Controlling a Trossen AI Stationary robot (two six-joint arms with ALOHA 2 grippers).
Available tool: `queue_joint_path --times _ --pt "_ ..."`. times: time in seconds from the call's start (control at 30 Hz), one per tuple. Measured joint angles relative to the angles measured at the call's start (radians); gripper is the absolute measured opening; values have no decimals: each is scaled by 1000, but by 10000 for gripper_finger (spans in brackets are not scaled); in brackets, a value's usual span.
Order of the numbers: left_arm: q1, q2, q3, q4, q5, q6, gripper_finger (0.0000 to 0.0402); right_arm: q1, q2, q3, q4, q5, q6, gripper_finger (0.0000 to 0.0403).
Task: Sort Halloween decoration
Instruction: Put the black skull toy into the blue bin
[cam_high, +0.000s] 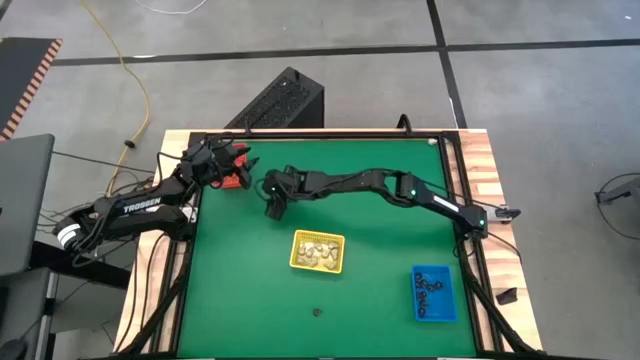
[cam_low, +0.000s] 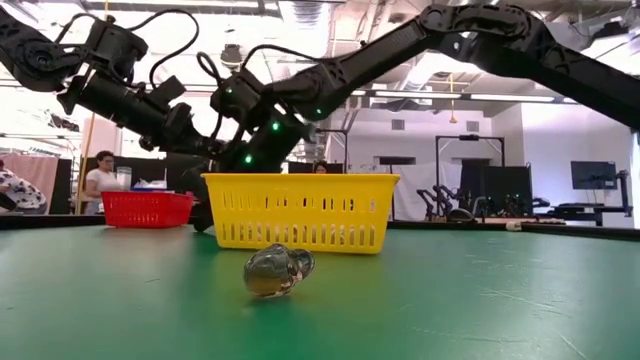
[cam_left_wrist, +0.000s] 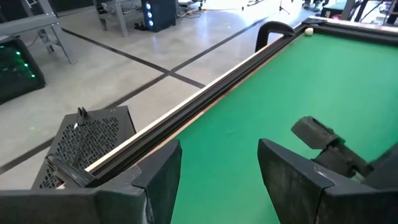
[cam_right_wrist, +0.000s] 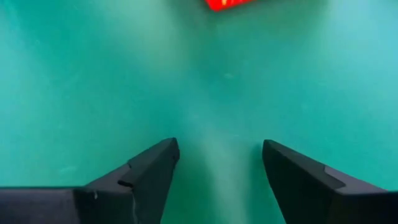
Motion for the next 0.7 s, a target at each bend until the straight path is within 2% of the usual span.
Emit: queue_joint_path --times 0.13,0.3,0.43,0.57,0.63,0.7 --pt "0 0 0 -19 0 28 204 14 -9 -116 187 8 34 281" --pt "0 0 0 -23 -1 35 204 35 -13 -223 317 49 18 282" --pt "0 0 0 -22 -1 34 204 34 -44 -230 288 42 13 282" --pt "0 0 0 -22 -2 31 204 36 -144 -250 122 17 -22 282" --pt "0 0 0 -22 -3 31 204 39 -231 -312 91 31 -40 282" --pt "0 0 0 -24 0 28 204 40 -355 -433 91 73 -31 282"
